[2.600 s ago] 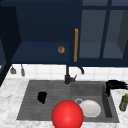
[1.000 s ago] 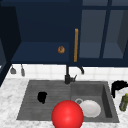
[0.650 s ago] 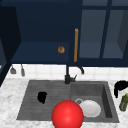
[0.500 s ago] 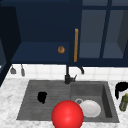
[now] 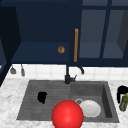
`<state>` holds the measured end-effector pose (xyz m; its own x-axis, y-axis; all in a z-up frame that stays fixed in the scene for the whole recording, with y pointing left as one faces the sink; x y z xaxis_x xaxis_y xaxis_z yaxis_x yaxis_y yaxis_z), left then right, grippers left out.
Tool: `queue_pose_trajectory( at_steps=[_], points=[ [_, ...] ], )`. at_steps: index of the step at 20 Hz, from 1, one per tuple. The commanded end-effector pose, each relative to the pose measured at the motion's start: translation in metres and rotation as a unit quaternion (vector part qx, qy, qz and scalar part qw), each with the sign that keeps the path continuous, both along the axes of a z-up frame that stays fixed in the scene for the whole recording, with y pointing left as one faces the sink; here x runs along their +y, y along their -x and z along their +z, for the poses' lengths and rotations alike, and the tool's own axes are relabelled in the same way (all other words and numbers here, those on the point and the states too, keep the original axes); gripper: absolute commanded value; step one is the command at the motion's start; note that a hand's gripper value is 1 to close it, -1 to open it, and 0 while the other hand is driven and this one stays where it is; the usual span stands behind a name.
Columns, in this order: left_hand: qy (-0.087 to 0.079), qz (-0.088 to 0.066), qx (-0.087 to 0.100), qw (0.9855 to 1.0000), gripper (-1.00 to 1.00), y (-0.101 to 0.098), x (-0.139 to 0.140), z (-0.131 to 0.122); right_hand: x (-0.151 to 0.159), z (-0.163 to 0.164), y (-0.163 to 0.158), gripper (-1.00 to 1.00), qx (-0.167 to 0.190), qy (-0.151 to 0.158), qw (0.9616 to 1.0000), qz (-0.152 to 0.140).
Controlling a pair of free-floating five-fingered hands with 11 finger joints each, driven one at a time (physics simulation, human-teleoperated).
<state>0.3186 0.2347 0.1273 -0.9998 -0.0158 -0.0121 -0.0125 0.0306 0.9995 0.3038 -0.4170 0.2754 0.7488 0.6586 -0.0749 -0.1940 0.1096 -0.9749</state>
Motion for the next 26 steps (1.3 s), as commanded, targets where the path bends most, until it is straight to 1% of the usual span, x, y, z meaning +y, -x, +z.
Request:
queue_pose_trajectory(
  at_steps=[1, 9, 15, 20, 22, 26],
  points=[
    [0.000, 0.000, 0.000, 1.0000, 0.00, 0.000, 0.000, 0.000, -0.010, 0.002, -0.005, -1.00, 0.021, -0.016, 0.9995, 0.020],
    [0.000, 0.000, 0.000, 1.0000, 0.00, 0.000, 0.000, 0.000, -0.031, 0.005, -0.016, -1.00, 0.051, -0.042, 0.9974, 0.030],
    [0.000, 0.000, 0.000, 1.0000, 0.00, 0.000, 0.000, 0.000, -0.040, 0.004, -0.019, -1.00, 0.073, -0.051, 0.9948, 0.049],
    [0.000, 0.000, 0.000, 1.0000, 0.00, 0.000, 0.000, 0.000, -0.049, -0.004, -0.020, -1.00, 0.097, -0.061, 0.9913, 0.065],
    [0.000, 0.000, 0.000, 1.0000, 0.00, 0.000, 0.000, 0.000, -0.052, -0.007, -0.020, -1.00, 0.107, -0.065, 0.9894, 0.073],
    [0.000, 0.000, 0.000, 1.0000, 0.00, 0.000, 0.000, 0.000, -0.056, -0.012, -0.021, -1.00, 0.132, -0.076, 0.9845, 0.087]
  ],
)
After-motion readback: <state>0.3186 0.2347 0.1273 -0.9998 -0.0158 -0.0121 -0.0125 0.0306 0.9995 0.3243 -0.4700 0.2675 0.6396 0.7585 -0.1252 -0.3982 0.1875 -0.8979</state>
